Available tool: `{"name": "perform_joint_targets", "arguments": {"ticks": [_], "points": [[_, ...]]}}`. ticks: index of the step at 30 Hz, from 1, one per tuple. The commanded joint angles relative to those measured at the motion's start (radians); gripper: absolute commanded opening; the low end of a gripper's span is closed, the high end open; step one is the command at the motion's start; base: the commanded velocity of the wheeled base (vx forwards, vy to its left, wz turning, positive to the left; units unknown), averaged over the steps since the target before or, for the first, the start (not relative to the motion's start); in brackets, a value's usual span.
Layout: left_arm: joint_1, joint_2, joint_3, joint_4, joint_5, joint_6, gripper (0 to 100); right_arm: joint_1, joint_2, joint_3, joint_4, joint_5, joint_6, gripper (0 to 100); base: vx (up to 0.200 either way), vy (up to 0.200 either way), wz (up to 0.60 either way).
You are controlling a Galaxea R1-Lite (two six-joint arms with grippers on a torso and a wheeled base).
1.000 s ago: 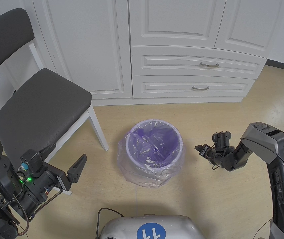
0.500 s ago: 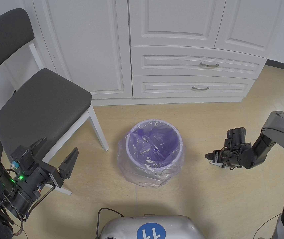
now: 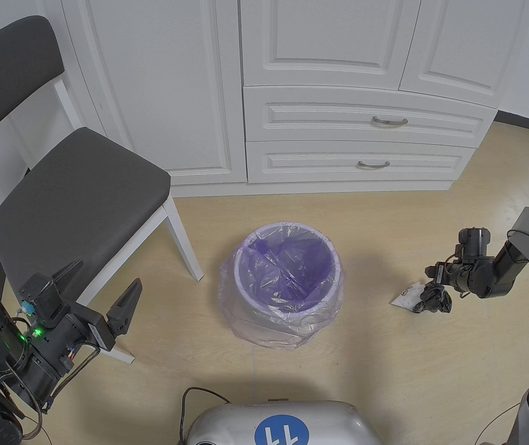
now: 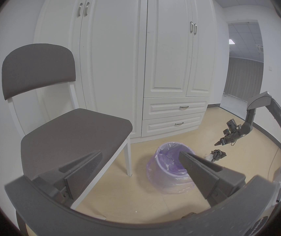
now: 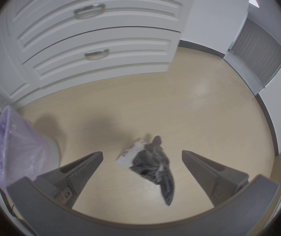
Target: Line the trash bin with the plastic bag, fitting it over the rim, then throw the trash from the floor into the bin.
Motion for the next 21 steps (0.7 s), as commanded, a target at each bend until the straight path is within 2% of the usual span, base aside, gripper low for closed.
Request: {"name": "perform_joint_targets", "arguments": {"ticks": [1, 9, 12, 17, 21], "points": [[0.002, 0.002, 0.018, 0.002, 0.001, 0.0, 100, -0.059, 0.115, -0.072, 0.014, -0.002, 0.001, 100, 0.0, 0.0, 0.0], [0.003, 0.001, 0.018, 0.002, 0.001, 0.0, 100, -0.091, 0.215, -0.161, 0.032, -0.003, 0.013, 100, 0.0, 0.0, 0.0], [0.003, -0.001, 0.018, 0.0, 0.001, 0.002, 100, -0.079, 0.218, -0.164, 0.034, 0.023, 0.082, 100, 0.0, 0.0, 0.0], [0.014, -0.002, 0.018, -0.001, 0.001, 0.008, 100, -0.076, 0.229, -0.206, 0.035, 0.029, 0.117, 100, 0.0, 0.0, 0.0], [0.014, -0.001, 0.018, -0.001, 0.0, 0.008, 100, -0.071, 0.253, -0.275, 0.057, 0.04, 0.197, 100, 0.0, 0.0, 0.0]]}}
